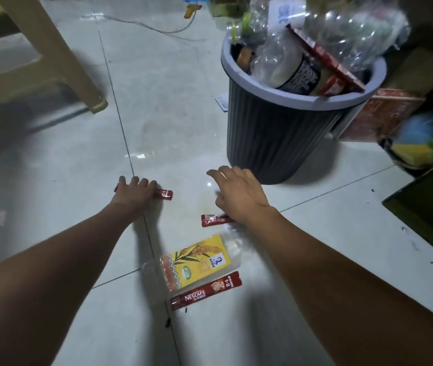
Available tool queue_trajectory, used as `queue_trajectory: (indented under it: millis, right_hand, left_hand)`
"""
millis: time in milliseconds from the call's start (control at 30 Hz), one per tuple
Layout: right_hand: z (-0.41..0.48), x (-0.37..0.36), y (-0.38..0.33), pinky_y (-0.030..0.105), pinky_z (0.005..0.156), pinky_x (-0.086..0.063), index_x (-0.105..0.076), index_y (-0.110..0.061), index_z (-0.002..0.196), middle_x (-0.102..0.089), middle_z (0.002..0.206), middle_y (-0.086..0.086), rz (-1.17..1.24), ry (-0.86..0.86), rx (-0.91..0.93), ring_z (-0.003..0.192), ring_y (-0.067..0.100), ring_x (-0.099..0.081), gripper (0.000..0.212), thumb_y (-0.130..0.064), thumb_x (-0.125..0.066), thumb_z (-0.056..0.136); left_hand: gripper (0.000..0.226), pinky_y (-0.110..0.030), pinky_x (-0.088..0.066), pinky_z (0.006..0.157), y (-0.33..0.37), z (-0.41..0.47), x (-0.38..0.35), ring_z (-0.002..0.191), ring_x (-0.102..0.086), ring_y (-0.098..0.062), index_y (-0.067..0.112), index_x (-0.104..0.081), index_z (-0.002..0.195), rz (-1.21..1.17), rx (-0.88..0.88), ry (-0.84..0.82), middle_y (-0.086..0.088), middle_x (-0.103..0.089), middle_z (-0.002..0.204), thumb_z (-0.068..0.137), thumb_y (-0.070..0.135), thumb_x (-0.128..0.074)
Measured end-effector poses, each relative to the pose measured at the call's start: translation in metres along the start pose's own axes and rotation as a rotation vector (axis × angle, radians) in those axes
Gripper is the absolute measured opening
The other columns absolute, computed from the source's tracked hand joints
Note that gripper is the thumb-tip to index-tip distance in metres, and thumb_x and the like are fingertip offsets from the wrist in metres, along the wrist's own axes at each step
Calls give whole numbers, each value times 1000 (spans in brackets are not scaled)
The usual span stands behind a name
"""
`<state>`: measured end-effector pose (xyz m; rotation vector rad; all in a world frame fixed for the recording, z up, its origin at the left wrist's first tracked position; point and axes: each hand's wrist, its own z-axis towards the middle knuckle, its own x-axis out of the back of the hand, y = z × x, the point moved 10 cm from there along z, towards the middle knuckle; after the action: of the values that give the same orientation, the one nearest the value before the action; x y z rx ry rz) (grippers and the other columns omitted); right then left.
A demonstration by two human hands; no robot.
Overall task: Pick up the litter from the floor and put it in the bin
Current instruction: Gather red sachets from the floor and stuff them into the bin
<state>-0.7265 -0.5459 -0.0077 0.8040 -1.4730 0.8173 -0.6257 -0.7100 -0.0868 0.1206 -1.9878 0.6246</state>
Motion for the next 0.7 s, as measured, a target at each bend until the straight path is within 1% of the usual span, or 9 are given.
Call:
queue_trajectory:
  millis: [67, 133, 233, 300, 367, 433, 467, 567, 700]
  right_hand:
    - [-3, -14, 5, 32, 102, -28, -29, -24, 147, -42, 141, 0, -6, -41, -17, 125, 22, -40, 60, -16, -49, 92]
    - [-5, -23, 12, 32, 102, -28, -28, -24, 147, -41, 141, 0, -20, -57, -49, 127, 22, -40, 62, -15, -51, 90]
    - [-8, -33, 18, 32, 103, -28, -27, -24, 147, -41, 141, 1, -30, -82, -78, 128, 22, -39, 63, -17, -54, 90]
    - [-9, -40, 19, 32, 103, -28, -29, -23, 146, -41, 140, 2, -25, -95, -83, 128, 22, -39, 62, -16, -56, 90]
    - [-11, -48, 18, 32, 101, -29, -33, -23, 144, -44, 137, 2, -30, -103, -82, 126, 23, -40, 60, -15, -57, 89]
    - [-13, -56, 17, 32, 99, -30, -38, -24, 140, -47, 133, 2, -33, -115, -81, 123, 23, -42, 54, -14, -57, 90]
    - [-14, -60, 16, 32, 98, -31, -41, -23, 138, -49, 131, 2, -36, -127, -82, 122, 23, -43, 50, -14, -55, 91]
    - [-17, -71, 13, 33, 97, -33, -47, -21, 130, -52, 125, 3, -53, -171, -83, 119, 24, -46, 42, -11, -53, 90]
    - [-17, -78, 9, 33, 97, -33, -50, -20, 128, -49, 125, 6, -60, -189, -84, 119, 25, -46, 43, -7, -55, 88]
  left_hand:
    - [42, -44, -29, 106, 5, 1, -3, 127, -38, -25, 17, -33, 137, 30, -22, -16, -4, -43, 133, 96, 10, -38]
    - [39, -43, -28, 106, 10, 0, -4, 128, -37, -25, 15, -33, 136, 74, -44, -23, -5, -42, 134, 98, 12, -36]
    - [36, -42, -32, 103, 10, -1, 0, 125, -40, -27, 11, -36, 134, 82, -36, -8, -8, -41, 132, 98, 13, -36]
    - [35, -41, -38, 93, 9, 0, 12, 117, -46, -30, 6, -38, 130, -5, -13, 43, -11, -42, 128, 95, 12, -41]
    - [32, -40, -40, 77, 8, -1, 29, 105, -53, -33, 5, -39, 124, -189, -1, 96, -14, -43, 122, 93, 11, -44]
    - [32, -37, -35, 63, 8, -2, 48, 95, -57, -35, 5, -38, 122, -314, -5, 138, -15, -43, 119, 91, 10, -44]
    - [32, -36, -33, 61, 8, -1, 57, 92, -58, -36, 5, -38, 122, -334, -8, 161, -15, -43, 118, 91, 10, -44]
    - [34, -36, -32, 61, 9, -2, 80, 87, -60, -38, 5, -37, 123, -368, 3, 224, -14, -43, 117, 90, 8, -44]
    - [31, -36, -32, 62, 14, -1, 96, 79, -56, -37, 6, -38, 121, -399, 13, 235, -14, -44, 116, 90, 6, -43]
